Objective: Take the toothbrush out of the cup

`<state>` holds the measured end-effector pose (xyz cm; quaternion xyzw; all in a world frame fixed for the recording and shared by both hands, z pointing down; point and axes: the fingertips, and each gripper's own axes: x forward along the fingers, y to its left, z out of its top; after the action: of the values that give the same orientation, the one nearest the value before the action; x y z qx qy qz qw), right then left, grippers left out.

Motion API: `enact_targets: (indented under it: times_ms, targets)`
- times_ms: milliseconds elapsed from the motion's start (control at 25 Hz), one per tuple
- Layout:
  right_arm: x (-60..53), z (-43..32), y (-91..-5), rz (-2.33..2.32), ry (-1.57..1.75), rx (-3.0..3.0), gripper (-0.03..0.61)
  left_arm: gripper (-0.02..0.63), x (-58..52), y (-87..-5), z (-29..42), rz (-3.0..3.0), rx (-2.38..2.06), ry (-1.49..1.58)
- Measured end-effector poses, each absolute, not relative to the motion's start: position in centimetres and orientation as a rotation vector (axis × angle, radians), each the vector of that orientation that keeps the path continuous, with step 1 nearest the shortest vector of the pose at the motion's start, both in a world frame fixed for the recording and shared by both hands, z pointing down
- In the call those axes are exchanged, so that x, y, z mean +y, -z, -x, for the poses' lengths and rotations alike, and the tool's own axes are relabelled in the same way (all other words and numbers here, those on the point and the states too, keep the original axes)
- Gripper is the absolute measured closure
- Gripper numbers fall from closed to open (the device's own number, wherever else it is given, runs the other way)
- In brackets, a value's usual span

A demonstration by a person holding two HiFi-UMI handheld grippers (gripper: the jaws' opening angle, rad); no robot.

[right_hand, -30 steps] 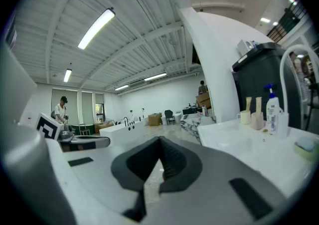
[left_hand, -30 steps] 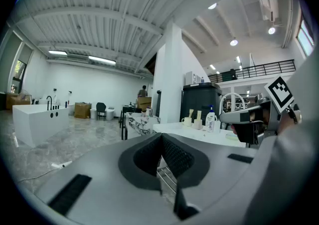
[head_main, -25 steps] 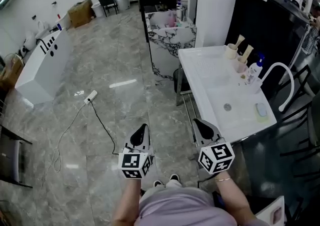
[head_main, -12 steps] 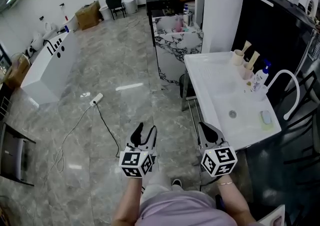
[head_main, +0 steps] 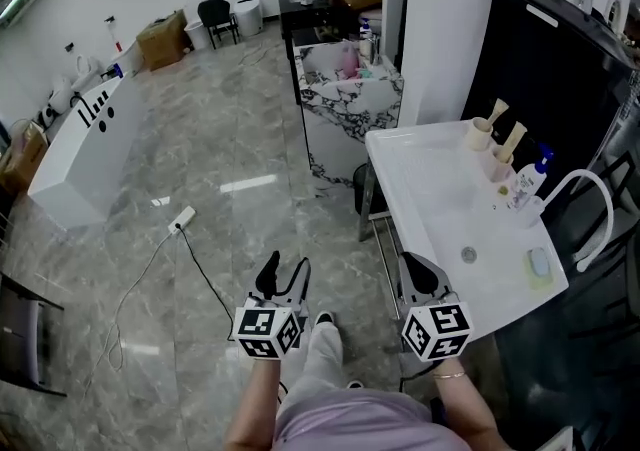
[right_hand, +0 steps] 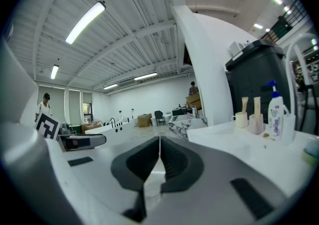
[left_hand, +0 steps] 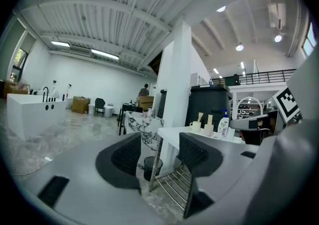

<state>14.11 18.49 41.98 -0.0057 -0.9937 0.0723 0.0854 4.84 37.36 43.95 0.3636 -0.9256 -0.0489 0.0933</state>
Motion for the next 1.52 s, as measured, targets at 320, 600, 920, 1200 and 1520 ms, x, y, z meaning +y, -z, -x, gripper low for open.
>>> enact_targets:
  times_ms: [320,600,920,1200,1520]
  targets:
    - [14.6,-3.6,-41.0,-0.17,-0.226,-2.963,0.566,0.385,32.7,-42.8,8.0,-1.227,-2.699,0.107]
    - [11.8,2.1,-40.6,-0.354,-0.28,-2.934,0.555,0.385,27.6,-42.1,16.4,-1.413,-2.606,0.068]
    - [6.1,2.0,-41.0,-0.656,-0.333,-2.858,0.552,0.385,18.4,-42.2,19.9,-1.659,-2.446,0.06]
    - [0.0,0.5,-41.5,-0.892,-0.385,-2.806,0.552,0.387,8.7,-42.1,19.3,-1.869,-2.288,0.034]
    - [-7.2,-1.6,-41.2,-1.069,-0.429,-2.791,0.552,0.393,-1.8,-41.5,17.2,-2.038,-2.164,-0.004]
